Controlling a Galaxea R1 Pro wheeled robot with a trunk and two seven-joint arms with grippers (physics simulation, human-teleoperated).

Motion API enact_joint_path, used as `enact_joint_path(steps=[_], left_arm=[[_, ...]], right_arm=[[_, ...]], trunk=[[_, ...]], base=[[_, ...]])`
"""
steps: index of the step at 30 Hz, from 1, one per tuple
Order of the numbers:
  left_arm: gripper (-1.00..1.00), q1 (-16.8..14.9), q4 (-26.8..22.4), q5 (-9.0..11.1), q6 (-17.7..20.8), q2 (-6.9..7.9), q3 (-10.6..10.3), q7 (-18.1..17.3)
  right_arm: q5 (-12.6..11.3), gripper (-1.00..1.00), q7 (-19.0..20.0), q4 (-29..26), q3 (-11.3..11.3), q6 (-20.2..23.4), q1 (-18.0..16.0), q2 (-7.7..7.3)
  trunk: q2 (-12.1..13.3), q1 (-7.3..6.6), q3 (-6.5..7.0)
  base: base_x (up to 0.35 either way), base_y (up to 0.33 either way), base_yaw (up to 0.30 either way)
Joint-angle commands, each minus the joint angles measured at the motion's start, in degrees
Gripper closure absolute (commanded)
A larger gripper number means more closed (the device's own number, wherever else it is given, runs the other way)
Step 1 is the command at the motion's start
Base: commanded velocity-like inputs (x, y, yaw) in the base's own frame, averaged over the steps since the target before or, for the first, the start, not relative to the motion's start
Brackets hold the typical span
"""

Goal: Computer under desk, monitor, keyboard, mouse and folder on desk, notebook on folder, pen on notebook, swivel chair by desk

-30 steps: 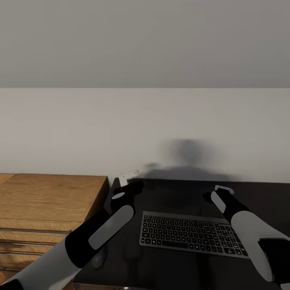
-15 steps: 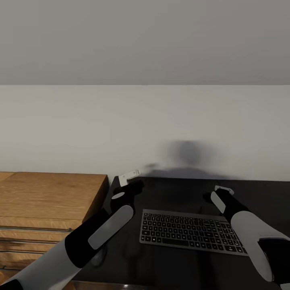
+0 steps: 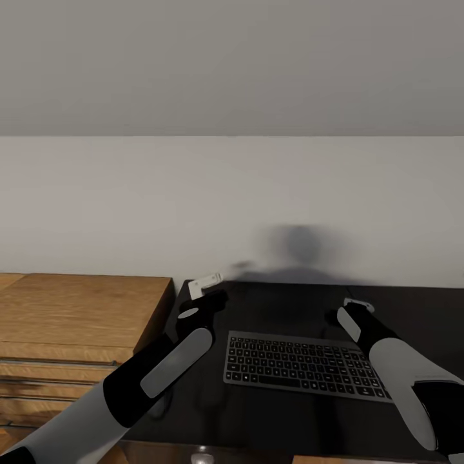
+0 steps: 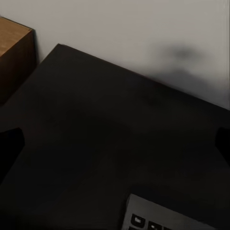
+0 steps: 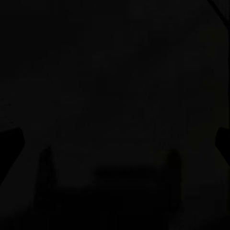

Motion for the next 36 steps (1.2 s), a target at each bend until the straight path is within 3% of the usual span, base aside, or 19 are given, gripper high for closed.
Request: enact_joint_path(steps=[1, 17, 22, 36], left_arm=[[-1.0, -0.08, -0.06, 0.05, 0.6, 0.04, -0.08, 0.33], [-1.0, -0.08, -0.02, -0.04, 0.6, 0.13, -0.07, 0.33], [-1.0, -0.08, -0.1, -0.05, 0.6, 0.28, -0.07, 0.33], [-1.0, -0.08, -0.11, -0.03, 0.6, 0.33, -0.16, 0.33]], right_arm=[[-0.58, -1.0, -0.41, 0.07, 0.51, 0.28, -0.03, -0.06], [-0.35, -1.0, -0.5, 1.07, 0.62, 0.26, -0.03, 0.01], [1.44, -1.0, -0.5, 1.07, 0.92, 0.23, -0.03, 0.06], [1.96, -1.0, -0.5, 1.07, 1.04, 0.19, -0.03, 0.12]], trunk=[[-0.04, -0.01, -0.06], [-0.04, -0.01, -0.06], [-0.04, -0.01, -0.06], [-0.04, -0.01, -0.06]], base=[[-0.069, 0.0, 0.0], [-0.118, 0.0, 0.0], [-0.053, 0.0, 0.0], [-0.103, 0.0, 0.0]])
